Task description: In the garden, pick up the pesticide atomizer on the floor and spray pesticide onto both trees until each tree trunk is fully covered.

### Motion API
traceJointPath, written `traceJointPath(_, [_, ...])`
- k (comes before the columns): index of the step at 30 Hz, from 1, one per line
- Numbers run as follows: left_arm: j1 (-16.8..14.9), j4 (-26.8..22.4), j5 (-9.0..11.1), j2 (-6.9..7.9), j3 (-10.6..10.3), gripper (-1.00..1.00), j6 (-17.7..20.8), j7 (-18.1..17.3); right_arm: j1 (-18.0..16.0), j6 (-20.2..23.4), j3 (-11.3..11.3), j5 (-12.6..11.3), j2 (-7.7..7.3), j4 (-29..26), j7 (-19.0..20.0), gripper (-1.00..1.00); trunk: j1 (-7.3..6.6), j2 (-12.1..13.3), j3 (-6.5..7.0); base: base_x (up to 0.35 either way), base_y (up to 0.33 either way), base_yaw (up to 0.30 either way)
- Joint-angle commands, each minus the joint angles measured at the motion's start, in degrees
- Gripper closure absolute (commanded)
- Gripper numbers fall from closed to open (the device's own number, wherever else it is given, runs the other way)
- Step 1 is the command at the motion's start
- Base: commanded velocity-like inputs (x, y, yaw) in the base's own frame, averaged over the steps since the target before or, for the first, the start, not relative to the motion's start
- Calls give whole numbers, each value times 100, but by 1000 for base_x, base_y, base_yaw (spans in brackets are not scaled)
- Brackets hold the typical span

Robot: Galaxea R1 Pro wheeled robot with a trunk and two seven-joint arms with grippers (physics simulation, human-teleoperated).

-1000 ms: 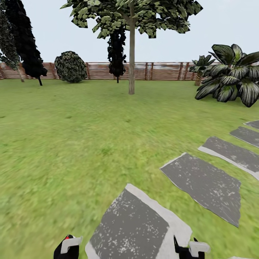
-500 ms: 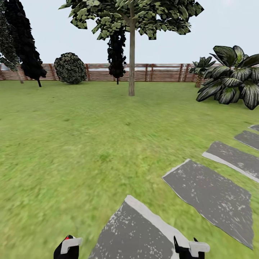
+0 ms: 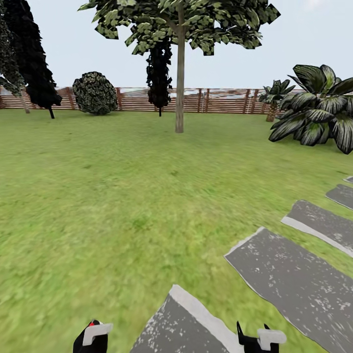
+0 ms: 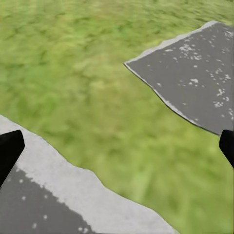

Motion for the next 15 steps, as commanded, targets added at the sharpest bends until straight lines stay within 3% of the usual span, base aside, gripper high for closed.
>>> traceJointPath(1, [0,0,0,0,0,100,0,0,0,0,0,0,0,0,0,-100,0,0,0,339,0,0])
traceJointPath(15, [0,-4,0,0,-2,100,1,0,0,0,0,1,0,1,1,-100,0,0,0,339,0,0])
